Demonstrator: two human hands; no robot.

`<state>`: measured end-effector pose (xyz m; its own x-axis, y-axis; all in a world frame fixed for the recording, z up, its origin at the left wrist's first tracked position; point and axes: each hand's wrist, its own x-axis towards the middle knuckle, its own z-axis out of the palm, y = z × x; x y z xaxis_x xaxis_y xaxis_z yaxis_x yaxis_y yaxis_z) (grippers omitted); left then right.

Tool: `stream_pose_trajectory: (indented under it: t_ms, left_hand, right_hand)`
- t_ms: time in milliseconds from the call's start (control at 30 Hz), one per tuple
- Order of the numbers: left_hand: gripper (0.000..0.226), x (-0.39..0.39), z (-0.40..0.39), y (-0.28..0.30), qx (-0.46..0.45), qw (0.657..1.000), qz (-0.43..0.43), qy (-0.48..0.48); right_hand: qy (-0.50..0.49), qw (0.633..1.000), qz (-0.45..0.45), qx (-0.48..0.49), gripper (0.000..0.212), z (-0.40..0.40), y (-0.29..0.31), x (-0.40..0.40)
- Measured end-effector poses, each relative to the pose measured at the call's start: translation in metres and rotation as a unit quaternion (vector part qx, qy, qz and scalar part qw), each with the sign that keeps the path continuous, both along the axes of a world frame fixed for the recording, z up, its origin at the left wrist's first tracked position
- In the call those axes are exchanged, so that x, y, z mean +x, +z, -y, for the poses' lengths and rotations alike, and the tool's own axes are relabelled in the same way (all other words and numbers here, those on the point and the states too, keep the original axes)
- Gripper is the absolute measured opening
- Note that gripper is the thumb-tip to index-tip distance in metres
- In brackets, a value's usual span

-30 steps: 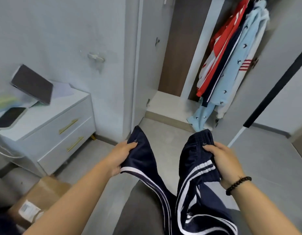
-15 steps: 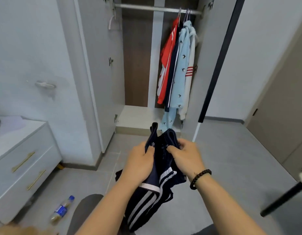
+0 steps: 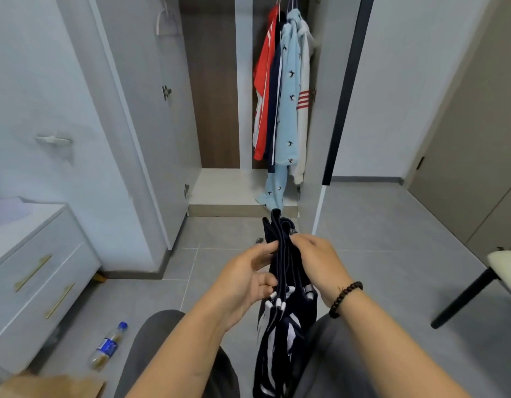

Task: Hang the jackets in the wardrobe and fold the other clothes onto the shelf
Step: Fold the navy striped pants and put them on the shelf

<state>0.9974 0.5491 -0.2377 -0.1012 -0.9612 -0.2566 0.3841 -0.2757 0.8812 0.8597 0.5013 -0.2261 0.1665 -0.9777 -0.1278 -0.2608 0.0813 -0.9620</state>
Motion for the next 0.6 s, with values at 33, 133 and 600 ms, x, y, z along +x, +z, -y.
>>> stream_pose_trajectory:
  t_ms: [33,133,600]
  left_hand:
    - [0.031,-0.002,-0.002,-0.003,-0.009,1.0,-0.004,0.005]
    - [0.044,-0.005,-0.006,-0.011,-0.031,0.998,0.048,0.038]
    - [0.043,0.014,-0.017,-0.027,-0.173,0.959,0.145,0.174]
  right_hand:
    - [0.0,1.0,0.007,0.005,0.036,-0.001,0.001,-0.002]
    - [0.008,0.999,0.034,0.009,0.028,-0.006,0.001,-0.004]
    - [0.029,0.999,0.02,0.0,0.004,0.007,0.028,0.035]
